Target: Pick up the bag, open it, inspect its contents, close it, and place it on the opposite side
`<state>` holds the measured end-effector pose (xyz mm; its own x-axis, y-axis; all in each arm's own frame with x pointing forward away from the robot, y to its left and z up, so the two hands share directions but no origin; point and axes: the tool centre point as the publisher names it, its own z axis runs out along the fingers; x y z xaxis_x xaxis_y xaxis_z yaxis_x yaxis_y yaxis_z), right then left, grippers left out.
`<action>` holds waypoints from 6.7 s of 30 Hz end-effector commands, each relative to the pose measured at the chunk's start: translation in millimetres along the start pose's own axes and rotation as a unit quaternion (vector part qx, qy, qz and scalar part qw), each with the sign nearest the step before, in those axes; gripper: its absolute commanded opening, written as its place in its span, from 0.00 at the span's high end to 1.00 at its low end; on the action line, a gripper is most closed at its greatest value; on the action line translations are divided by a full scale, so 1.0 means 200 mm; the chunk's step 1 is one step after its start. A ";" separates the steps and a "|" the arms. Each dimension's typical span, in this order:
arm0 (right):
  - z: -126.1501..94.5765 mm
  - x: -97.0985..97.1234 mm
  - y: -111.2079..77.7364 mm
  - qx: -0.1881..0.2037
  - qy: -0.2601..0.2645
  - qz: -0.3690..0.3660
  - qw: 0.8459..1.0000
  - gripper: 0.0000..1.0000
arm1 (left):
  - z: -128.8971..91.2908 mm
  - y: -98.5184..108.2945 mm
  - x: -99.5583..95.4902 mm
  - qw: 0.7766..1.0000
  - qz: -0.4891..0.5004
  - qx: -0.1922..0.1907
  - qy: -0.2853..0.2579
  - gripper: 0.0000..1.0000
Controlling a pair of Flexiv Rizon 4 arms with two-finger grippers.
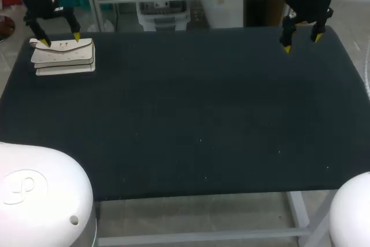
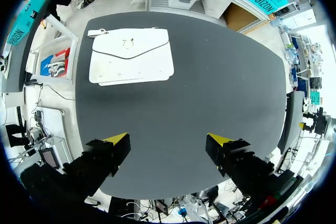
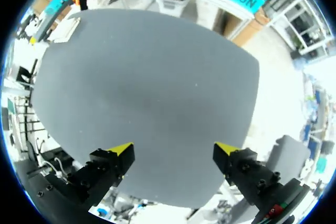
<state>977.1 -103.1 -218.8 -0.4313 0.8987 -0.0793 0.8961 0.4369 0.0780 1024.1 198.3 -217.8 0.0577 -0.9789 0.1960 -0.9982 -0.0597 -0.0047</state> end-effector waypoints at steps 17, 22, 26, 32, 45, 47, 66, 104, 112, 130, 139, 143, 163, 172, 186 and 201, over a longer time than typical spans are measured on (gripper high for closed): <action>0.19 0.26 -0.10 -0.287 0.078 -0.275 0.914 0.00 | 0.16 -0.21 -0.27 0.986 -0.055 -0.024 0.158 0.00; 0.19 0.26 -0.10 -0.287 0.078 -0.275 0.914 0.00 | 0.16 -0.21 -0.28 0.984 -0.060 -0.026 0.166 0.00; 0.19 0.26 -0.10 -0.287 0.078 -0.275 0.914 0.00 | 0.16 -0.21 -0.28 0.984 -0.060 -0.026 0.166 0.00; 0.17 0.31 -0.08 -0.304 0.069 -0.301 0.901 0.00 | 0.18 -0.25 -0.26 0.983 -0.045 -0.013 0.176 0.00; 0.32 0.55 -0.10 -0.339 0.130 -0.353 0.862 0.00 | 0.23 -0.52 -0.65 0.972 -0.079 0.024 0.220 0.00; 0.34 0.58 -0.11 -0.347 0.145 -0.363 0.853 0.00 | 0.25 -0.57 -0.71 0.972 -0.076 0.030 0.218 0.00; 0.46 0.79 -0.09 -0.352 0.217 -0.453 0.790 0.00 | 0.45 -0.74 -0.88 0.961 -0.078 0.018 0.266 0.42; 0.64 0.74 -0.12 -0.283 0.195 -0.458 0.820 0.00 | 0.60 -0.53 -0.58 0.949 -0.035 -0.041 0.312 1.00; 0.65 0.73 -0.13 -0.284 0.192 -0.457 0.821 0.00 | 0.62 -0.39 -0.26 0.928 -0.027 -0.027 0.371 1.00; 0.65 0.73 -0.13 -0.284 0.192 -0.457 0.821 0.00 | 0.64 -0.34 -0.16 0.931 -0.053 0.006 0.361 1.00; 0.65 0.73 -0.13 -0.284 0.192 -0.457 0.821 0.00 | 0.63 -0.20 0.02 0.924 -0.070 0.060 0.372 1.00; 0.65 0.73 -0.13 -0.284 0.192 -0.457 0.821 0.00 | 0.64 -0.10 0.15 0.916 -0.067 0.070 0.389 1.00; 0.65 0.73 -0.13 -0.284 0.192 -0.457 0.821 0.00 | 0.79 0.19 0.47 0.887 -0.143 0.168 0.406 1.00; 0.65 0.73 -0.13 -0.284 0.192 -0.457 0.821 0.00 | 0.79 0.19 0.47 0.887 -0.143 0.168 0.406 1.00; 0.65 0.73 -0.13 -0.284 0.192 -0.457 0.821 0.00 | 0.92 0.37 0.70 0.879 -0.132 0.167 0.427 1.00; 0.65 0.73 -0.13 -0.284 0.192 -0.457 0.821 0.00 | 0.97 0.45 1.04 0.878 -0.124 0.157 0.436 1.00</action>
<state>905.0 13.3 -361.1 -0.9950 0.0852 -0.0521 0.0348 0.7852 0.6183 948.8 -36.2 -365.9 0.0991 -0.4126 0.9055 -0.9556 -0.2933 -0.0290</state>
